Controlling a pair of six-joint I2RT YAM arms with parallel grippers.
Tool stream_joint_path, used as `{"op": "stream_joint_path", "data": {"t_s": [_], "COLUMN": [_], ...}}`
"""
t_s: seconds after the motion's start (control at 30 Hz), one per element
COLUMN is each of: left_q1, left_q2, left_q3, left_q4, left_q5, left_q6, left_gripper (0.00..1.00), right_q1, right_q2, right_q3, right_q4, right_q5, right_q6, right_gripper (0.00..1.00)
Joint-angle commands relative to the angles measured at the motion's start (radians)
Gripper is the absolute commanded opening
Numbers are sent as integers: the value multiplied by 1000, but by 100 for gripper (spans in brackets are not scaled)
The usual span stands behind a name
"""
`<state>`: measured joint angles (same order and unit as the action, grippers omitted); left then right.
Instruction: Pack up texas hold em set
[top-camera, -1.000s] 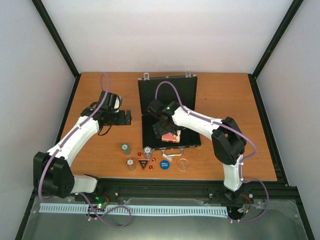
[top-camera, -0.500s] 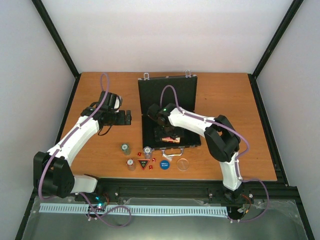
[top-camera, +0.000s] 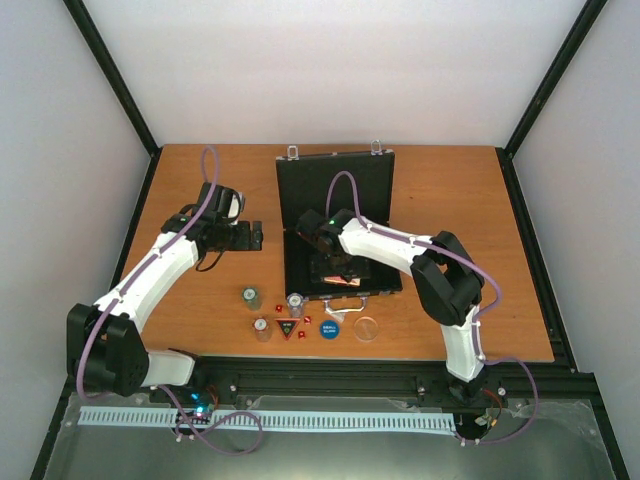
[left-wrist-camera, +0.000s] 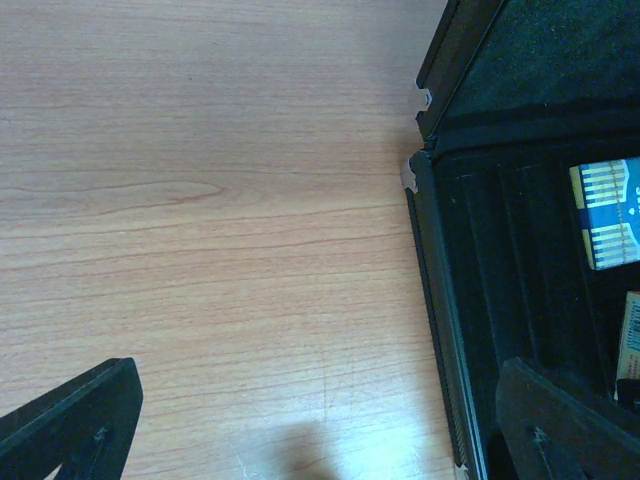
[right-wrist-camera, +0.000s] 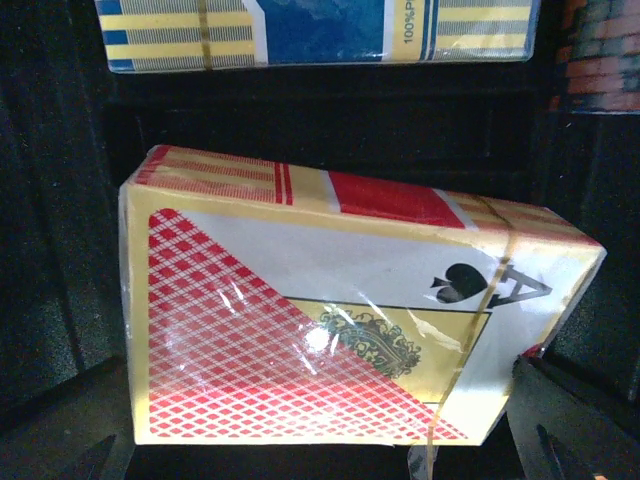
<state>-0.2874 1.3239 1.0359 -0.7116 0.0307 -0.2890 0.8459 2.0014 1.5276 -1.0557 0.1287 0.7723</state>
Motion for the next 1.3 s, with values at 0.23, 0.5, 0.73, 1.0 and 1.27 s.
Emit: {"op": "stream_joint_path", "data": {"t_s": [0.23, 0.5, 0.73, 1.0, 1.27], "left_q1": [-2, -3, -2, -2, -2], "left_q2": [-48, -56, -52, -34, -11], "left_q3": [-5, -5, 1, 10, 25], "left_q4": [-15, -24, -24, -16, -11], "left_q5": [5, -3, -9, -10, -9], "left_q6": [16, 16, 11, 3, -2], "left_gripper": [100, 100, 100, 100, 100], "right_q1": [-13, -10, -9, -10, -78], "right_q2": [22, 4, -34, -125, -139], "right_q3": [15, -2, -29, -2, -38], "right_q4": [-29, 10, 73, 74, 38], "right_q5": [183, 186, 5, 12, 83], "right_q6": [-137, -342, -374, -332, -248], "right_gripper": [100, 100, 100, 100, 100]}}
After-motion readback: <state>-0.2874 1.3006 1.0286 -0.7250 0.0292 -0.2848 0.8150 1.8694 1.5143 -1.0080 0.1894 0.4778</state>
